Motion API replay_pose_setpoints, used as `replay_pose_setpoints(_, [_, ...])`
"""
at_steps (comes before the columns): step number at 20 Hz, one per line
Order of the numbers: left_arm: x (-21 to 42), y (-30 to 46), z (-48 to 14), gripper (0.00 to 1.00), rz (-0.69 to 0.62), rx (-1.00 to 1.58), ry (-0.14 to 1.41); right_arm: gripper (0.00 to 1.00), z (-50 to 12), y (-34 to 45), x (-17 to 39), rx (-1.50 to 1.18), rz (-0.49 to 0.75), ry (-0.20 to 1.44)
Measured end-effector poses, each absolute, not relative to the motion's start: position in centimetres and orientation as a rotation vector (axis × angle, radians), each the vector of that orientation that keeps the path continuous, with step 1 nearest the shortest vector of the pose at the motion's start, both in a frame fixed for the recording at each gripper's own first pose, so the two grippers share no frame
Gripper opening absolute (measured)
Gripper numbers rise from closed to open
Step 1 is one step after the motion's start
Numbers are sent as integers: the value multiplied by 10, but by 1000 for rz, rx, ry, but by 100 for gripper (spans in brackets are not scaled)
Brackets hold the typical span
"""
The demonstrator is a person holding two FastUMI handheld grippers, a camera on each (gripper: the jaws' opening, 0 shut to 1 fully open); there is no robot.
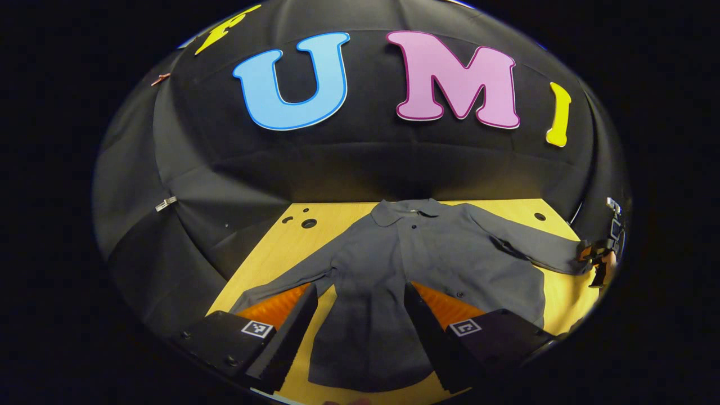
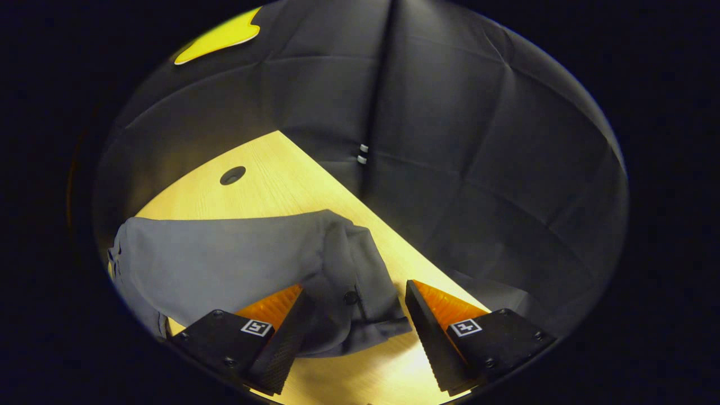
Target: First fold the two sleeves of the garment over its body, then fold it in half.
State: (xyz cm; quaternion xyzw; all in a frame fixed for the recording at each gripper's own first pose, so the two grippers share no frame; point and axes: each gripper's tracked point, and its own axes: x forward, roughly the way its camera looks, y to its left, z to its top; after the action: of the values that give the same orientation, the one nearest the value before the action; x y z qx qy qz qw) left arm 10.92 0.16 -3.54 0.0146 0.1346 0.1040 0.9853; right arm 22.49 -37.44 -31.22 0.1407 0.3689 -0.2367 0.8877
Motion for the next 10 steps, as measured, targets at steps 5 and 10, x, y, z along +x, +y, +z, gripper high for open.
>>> replay_pose_setpoints(5, [105, 0, -29, 98, 215, 27, 249, 95, -308, -372, 226, 316, -518, 756])
replay_pose_setpoints(10, [104, 9, -33, 98, 236, 0, 253, 33, -310, -350, 243, 261, -484, 760])
